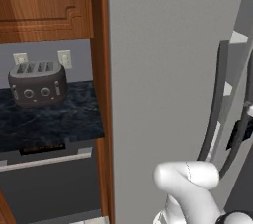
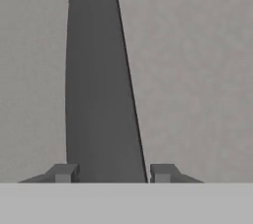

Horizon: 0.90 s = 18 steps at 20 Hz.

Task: Open the freezer door, pick up the ice cube tray from the freezer, and place it on the dining counter.

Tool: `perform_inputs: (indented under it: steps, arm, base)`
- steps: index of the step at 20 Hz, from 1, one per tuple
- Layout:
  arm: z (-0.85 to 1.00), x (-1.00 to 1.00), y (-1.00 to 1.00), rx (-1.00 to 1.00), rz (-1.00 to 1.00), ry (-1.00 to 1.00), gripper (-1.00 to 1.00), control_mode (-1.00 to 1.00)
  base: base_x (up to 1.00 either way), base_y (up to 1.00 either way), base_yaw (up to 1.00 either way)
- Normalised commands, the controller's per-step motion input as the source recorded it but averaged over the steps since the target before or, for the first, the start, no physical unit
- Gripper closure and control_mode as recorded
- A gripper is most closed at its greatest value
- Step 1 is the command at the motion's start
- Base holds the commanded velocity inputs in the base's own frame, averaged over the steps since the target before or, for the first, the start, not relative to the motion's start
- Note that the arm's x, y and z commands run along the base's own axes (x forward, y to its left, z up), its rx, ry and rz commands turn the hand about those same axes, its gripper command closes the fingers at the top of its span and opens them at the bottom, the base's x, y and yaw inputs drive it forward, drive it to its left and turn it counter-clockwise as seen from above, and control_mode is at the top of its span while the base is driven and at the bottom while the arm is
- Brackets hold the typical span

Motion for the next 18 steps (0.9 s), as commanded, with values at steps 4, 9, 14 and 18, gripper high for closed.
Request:
perform_inputs:
  steps: [4,9,14,18]
  arm:
    - [0.02,-0.73,-0.64,0.0,-0.08,0.0,1.0,-1.0]
    - [0.03,-0.65,-0.56,0.0,-0.08,0.0,1.0,-1.0]
    - [0.03,-0.56,-0.48,0.0,-0.05,0.0,1.0,-1.0]
    - [0.04,-0.6,-0.49,0.0,-0.08,0.0,1.0,-1.0]
  base:
    - [0.0,0.0,0.0]
    - [0.0,0.0,0.0]
    - [0.0,0.0,0.0]
    - [0.0,0.0,0.0]
